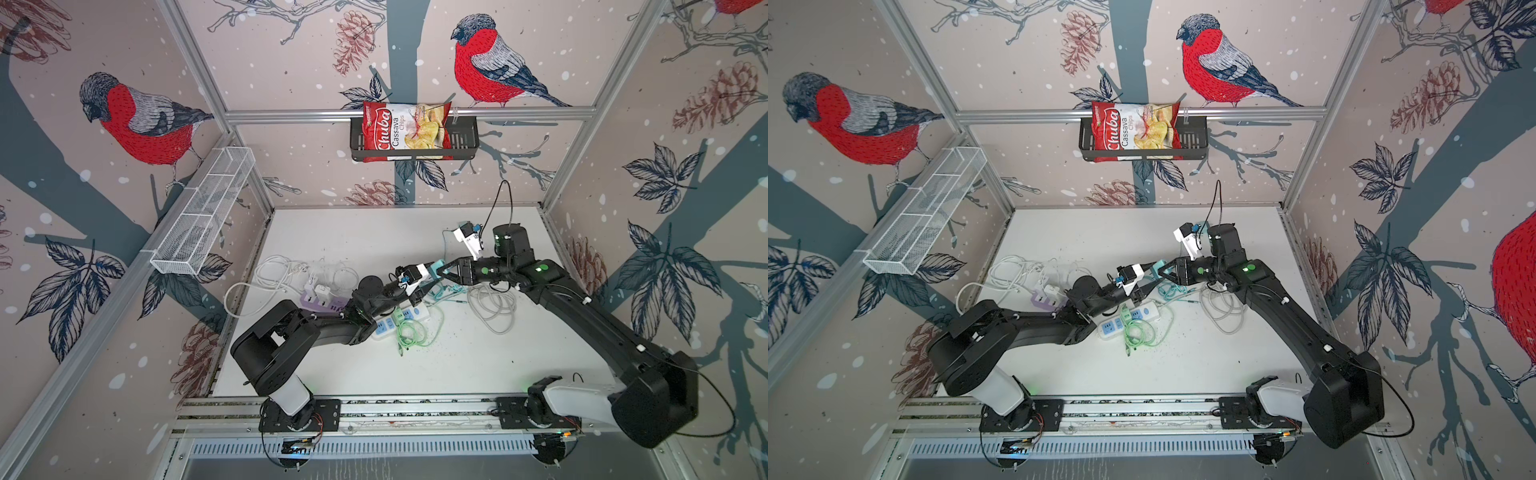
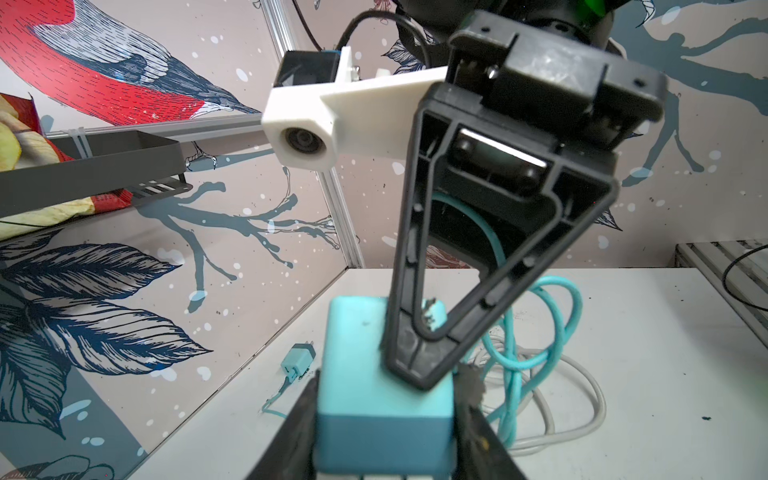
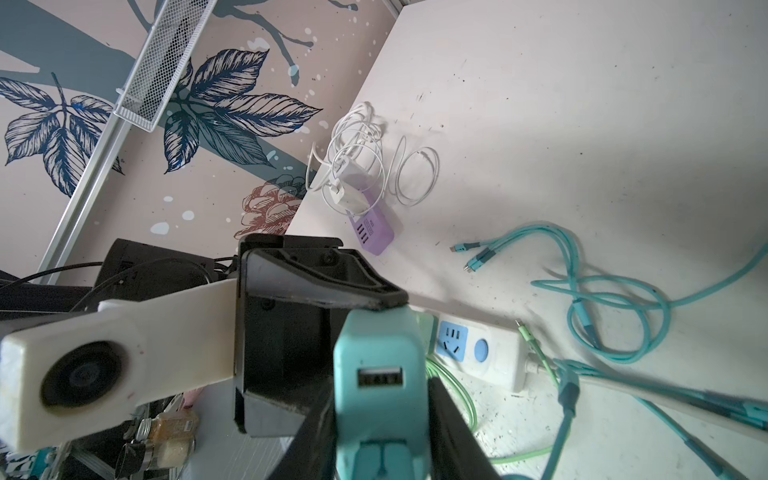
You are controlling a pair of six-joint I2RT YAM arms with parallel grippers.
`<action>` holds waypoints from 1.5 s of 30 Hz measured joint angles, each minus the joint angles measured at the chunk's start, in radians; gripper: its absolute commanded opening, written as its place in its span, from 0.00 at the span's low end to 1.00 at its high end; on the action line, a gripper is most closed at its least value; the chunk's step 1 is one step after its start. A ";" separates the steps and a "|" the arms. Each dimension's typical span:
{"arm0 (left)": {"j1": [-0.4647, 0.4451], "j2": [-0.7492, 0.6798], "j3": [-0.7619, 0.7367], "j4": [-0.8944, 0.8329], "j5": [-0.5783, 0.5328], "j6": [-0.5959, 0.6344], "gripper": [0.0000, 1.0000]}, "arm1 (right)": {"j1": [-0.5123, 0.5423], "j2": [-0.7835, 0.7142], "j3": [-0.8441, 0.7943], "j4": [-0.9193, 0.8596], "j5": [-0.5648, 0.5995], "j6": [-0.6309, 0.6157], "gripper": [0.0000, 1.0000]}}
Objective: Insert the plug
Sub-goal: 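Open the left gripper off the charger while the right gripper holds it, then carry the teal charger toward the strip with the right gripper while the left withdraws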
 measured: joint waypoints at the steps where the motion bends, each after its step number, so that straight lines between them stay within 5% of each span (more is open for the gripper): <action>1: 0.000 0.000 0.003 -0.004 0.000 -0.005 0.14 | 0.000 0.000 0.000 0.002 0.001 -0.007 0.27; 7: -0.001 0.001 0.008 -0.019 0.009 -0.013 0.26 | 0.000 -0.009 -0.003 0.001 0.014 -0.020 0.15; 16: -0.008 0.017 0.033 -0.026 -0.013 -0.020 0.74 | 0.000 -0.036 -0.010 0.002 0.048 -0.016 0.09; 29: -0.011 -0.005 0.038 -0.080 -0.098 -0.043 0.84 | -0.093 -0.120 -0.006 -0.004 0.254 0.003 0.06; 45: -0.011 -0.101 0.111 -0.327 -0.291 -0.004 0.81 | -0.219 -0.215 -0.028 -0.076 0.334 0.002 0.06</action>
